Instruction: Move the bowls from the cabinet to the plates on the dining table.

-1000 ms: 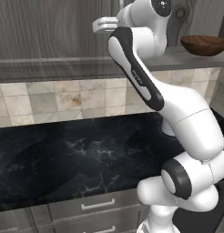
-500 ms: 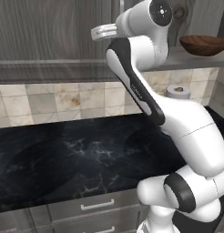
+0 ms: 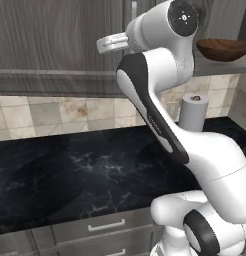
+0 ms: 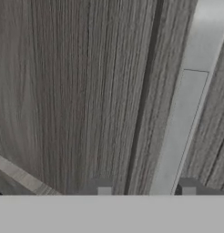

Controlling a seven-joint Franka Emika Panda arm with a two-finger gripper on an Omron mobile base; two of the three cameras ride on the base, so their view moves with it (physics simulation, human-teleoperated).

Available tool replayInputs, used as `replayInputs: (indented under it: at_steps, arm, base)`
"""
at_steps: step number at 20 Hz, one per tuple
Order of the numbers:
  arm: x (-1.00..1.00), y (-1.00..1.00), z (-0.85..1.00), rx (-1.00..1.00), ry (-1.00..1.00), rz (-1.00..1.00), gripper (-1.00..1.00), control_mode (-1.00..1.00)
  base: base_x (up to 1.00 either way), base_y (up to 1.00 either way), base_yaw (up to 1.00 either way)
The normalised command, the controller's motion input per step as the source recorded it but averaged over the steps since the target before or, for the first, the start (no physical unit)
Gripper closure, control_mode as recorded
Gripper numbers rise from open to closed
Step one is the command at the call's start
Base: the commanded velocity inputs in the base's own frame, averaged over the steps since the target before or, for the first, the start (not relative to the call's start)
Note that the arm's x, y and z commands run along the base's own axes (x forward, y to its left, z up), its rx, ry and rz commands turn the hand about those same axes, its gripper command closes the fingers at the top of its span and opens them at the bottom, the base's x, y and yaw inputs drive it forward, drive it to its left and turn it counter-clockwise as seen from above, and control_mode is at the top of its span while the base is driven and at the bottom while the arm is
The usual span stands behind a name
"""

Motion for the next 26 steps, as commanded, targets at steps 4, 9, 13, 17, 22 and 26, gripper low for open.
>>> replayInputs:
  at_steps: [4,9,13,17,22,26]
  arm:
    - [-0.92,1.0,-0.08,-0.03,0.07,-0.02,1.0,-1.0]
    - [-0.91,1.0,-0.14,-0.03,0.09,-0.02,1.0,-1.0]
    - [-0.94,1.0,-0.21,-0.03,0.06,-0.02,1.0,-1.0]
    - [-0.94,1.0,-0.43,0.0,-0.04,-0.03,1.0,-1.0]
    - [-0.88,1.0,-0.54,0.02,-0.15,-0.03,1.0,-1.0]
    - [-0.83,0.87,-0.52,0.11,-0.2,-0.01,1.0,-1.0]
  base:
    - [0.0,0.0,0.0]
    - [0.0,0.0,0.0]
    - [0.0,0.0,0.0]
    - [0.0,0.0,0.0]
    - [0.0,0.0,0.0]
    - [0.0,0.0,0.0]
